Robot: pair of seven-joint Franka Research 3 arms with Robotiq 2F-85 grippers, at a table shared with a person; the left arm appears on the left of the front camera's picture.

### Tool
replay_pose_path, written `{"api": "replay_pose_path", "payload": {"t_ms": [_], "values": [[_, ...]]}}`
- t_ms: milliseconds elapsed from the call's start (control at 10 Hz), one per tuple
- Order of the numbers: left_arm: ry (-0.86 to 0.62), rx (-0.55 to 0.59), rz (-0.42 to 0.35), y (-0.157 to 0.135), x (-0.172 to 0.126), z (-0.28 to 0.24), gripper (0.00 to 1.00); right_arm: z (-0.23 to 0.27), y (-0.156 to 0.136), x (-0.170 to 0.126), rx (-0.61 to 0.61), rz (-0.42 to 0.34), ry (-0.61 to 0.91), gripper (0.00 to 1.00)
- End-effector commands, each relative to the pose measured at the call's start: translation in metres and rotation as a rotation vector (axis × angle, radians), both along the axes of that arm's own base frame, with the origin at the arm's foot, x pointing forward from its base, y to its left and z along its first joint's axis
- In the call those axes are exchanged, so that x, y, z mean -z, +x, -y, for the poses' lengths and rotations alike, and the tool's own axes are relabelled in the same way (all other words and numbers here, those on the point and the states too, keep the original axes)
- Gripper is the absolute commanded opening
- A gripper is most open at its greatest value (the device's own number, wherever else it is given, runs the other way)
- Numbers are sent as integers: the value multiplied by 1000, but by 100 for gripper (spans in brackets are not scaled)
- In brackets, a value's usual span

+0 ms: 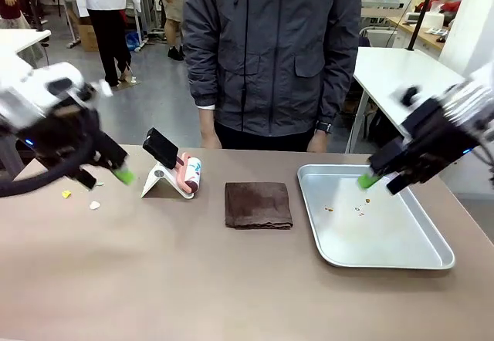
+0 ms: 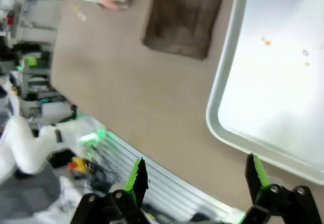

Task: Clean the surface of the table.
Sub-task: Hold the Lint Roller with your left hand and the towel with your right hand.

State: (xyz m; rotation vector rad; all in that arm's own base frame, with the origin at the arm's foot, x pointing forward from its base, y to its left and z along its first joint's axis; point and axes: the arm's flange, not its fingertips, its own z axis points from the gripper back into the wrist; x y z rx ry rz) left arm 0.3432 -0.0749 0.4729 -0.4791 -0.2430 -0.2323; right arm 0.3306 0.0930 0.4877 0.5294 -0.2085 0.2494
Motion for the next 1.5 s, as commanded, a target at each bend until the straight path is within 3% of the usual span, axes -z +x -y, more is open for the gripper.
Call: {"api": "replay_pose_path", "payload": {"t_ms": [0, 200, 500, 700, 900, 1100, 1200, 1300, 1400], "values": [[-229, -125, 108, -20, -21, -56, 100, 55, -33, 9, 171, 32, 156, 100], [-377, -286, 194, -42, -22, -111, 100, 118, -43, 19, 333, 31, 309, 100], [-588, -513, 157, -57, 24, -198, 100, 206, -40, 52, 515, -28, 566, 100], [-713, -659, 159, -66, 57, -224, 100, 244, -40, 84, 649, -8, 717, 100], [-749, -731, 91, -61, 75, -218, 100, 262, -42, 110, 708, -39, 796, 100], [-757, -773, 98, -56, 70, -203, 100, 265, -44, 110, 726, -26, 771, 100], [-696, -794, 120, -56, 71, -198, 100, 264, -45, 109, 752, 17, 711, 100], [-764, -768, 60, -12, 55, -260, 100, 297, -22, 105, 747, -64, 783, 100], [-764, -768, 60, -12, 55, -260, 100, 297, -22, 105, 747, -64, 783, 100]]}}
